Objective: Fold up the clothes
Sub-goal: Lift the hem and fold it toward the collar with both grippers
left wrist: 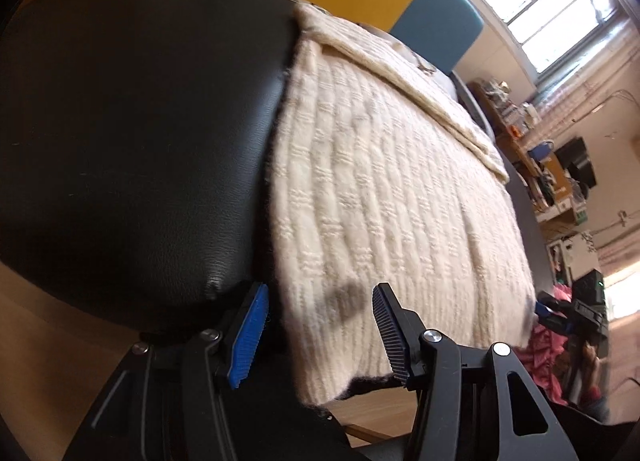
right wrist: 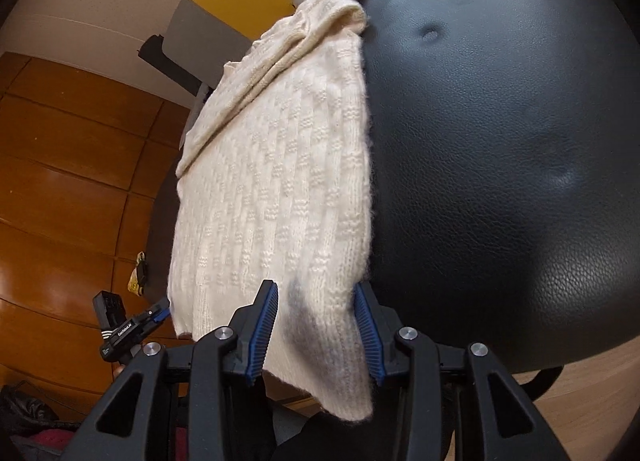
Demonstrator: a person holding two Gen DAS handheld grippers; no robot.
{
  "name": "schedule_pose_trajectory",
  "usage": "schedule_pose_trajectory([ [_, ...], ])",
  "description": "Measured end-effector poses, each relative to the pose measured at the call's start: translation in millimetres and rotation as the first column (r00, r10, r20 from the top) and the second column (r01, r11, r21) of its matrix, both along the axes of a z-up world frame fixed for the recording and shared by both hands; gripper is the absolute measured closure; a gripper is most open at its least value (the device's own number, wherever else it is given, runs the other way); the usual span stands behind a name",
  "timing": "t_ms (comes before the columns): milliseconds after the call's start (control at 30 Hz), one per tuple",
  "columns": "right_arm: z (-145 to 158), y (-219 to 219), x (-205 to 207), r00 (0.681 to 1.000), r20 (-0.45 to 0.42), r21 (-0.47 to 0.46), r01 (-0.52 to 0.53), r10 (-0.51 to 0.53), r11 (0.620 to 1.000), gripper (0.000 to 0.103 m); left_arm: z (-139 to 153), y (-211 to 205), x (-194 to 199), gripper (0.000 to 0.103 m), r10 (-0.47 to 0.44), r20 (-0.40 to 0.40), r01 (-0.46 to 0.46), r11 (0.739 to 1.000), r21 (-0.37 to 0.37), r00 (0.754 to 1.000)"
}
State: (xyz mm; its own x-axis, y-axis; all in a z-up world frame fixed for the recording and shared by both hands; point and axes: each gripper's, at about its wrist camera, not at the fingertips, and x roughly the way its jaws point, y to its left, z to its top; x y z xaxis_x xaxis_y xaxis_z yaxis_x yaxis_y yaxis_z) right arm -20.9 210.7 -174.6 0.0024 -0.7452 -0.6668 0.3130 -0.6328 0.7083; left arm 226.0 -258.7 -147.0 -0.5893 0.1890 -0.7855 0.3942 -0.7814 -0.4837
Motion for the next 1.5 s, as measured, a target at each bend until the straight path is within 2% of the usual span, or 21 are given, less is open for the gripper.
schedule_pose_trajectory([
  [100, -3.0, 1.2, -1.2, 1.000, 0.005, -0.023, -0.007, 0.007, 1.000, 0.063, -4.0, -9.3, 5.1, 0.048, 0.022, 0.008, -0.023, 0.999, 0.049, 1.000],
  [167, -1.3, -0.5, 2.4, 0.998, -0.038, -0.014, -0.043, 0.043, 0.999, 0.063, -5.9, -12.4, 11.5, 0.048, 0.024, 0.004, -0.024, 0.996, 0.087, 1.000],
  [233, 3.0, -5.9, 7.8, 0.991, -0.093, 0.027, -0.090, 0.093, 0.996, 0.063, -6.8, -8.9, 11.9, 0.048, 0.010, 0.006, -0.011, 0.996, 0.083, 1.000],
  [300, 5.5, -9.9, 11.2, 0.986, -0.119, 0.056, -0.110, 0.116, 0.992, 0.063, -3.5, 2.1, 10.5, 0.048, -0.030, 0.009, 0.029, 0.999, 0.023, 1.000],
  [433, -3.9, -1.1, 5.5, 0.996, -0.064, -0.036, -0.072, 0.069, 0.997, 0.063, -1.3, 10.9, 4.9, 0.047, -0.075, 0.001, 0.075, 0.997, -0.034, 0.997],
  [533, -9.5, 7.1, 2.8, 0.999, -0.027, -0.106, -0.038, 0.035, 0.994, 0.063, 0.5, 9.7, 6.0, 0.049, -0.065, -0.016, 0.065, 0.998, -0.015, 0.998],
  [567, -11.2, 8.5, 0.9, 1.000, -0.007, -0.124, -0.026, 0.025, 0.992, 0.063, 1.2, 9.9, 6.6, 0.053, -0.063, -0.023, 0.063, 0.998, -0.012, 0.998],
  [700, -18.7, 8.9, -4.4, 0.998, 0.064, -0.200, 0.004, 0.009, 0.980, 0.063, 4.2, 13.8, 3.4, 0.055, -0.075, -0.041, 0.073, 0.996, -0.048, 0.996],
  [767, -19.2, 2.0, -5.0, 0.997, 0.069, -0.211, -0.013, 0.028, 0.977, 0.063, 6.1, 17.2, -3.6, 0.055, -0.086, -0.036, 0.084, 0.995, -0.060, 0.996],
  [867, -13.1, -9.0, -2.1, 0.997, 0.031, -0.178, -0.062, 0.069, 0.982, 0.063, 7.0, 17.7, -7.0, 0.055, -0.093, -0.040, 0.091, 0.995, -0.051, 0.995],
  [967, -15.0, 4.9, -4.4, 0.997, 0.070, -0.177, -0.012, 0.025, 0.984, 0.063, 7.3, 16.5, -8.1, 0.054, -0.096, -0.047, 0.094, 0.995, -0.033, 0.994],
  [1100, -6.7, 32.8, -9.0, 0.998, 0.001, -0.138, 0.069, -0.070, 0.988, 0.062, 7.7, 15.0, -9.5, 0.054, -0.100, -0.057, 0.099, 0.995, -0.009, 0.993],
  [1133, -11.4, 32.0, -12.0, 0.997, 0.032, -0.167, 0.075, -0.070, 0.983, 0.062, 7.8, 14.6, -9.8, 0.054, -0.101, -0.060, 0.101, 0.995, -0.003, 0.993],
  [1233, -17.9, 14.3, -15.0, 0.997, 0.073, -0.219, 0.030, -0.014, 0.975, 0.062, 8.3, 14.4, -11.3, 0.053, -0.105, -0.066, 0.107, 0.994, 0.013, 0.992],
  [1333, -19.8, -11.6, -10.0, 0.990, 0.109, -0.235, -0.063, 0.091, 0.970, 0.062, 10.3, 24.3, -17.5, 0.053, -0.139, -0.059, 0.139, 0.990, 0.003, 0.989],
  [1400, -19.3, -25.3, -3.6, 0.989, 0.085, -0.212, -0.104, 0.125, 0.972, 0.067, 10.1, 28.8, -19.2, 0.053, -0.156, -0.051, 0.156, 0.988, -0.015, 0.986],
  [1467, -20.0, -35.0, 0.8, 0.989, 0.061, -0.182, -0.123, 0.137, 0.976, 0.078, 9.6, 28.7, -18.8, 0.053, -0.155, -0.051, 0.155, 0.988, -0.017, 0.987],
  [1500, -20.6, -35.9, 1.3, 0.989, 0.059, -0.183, -0.120, 0.132, 0.976, 0.079, 9.3, 27.2, -18.4, 0.052, -0.150, -0.054, 0.150, 0.989, -0.009, 0.987],
])
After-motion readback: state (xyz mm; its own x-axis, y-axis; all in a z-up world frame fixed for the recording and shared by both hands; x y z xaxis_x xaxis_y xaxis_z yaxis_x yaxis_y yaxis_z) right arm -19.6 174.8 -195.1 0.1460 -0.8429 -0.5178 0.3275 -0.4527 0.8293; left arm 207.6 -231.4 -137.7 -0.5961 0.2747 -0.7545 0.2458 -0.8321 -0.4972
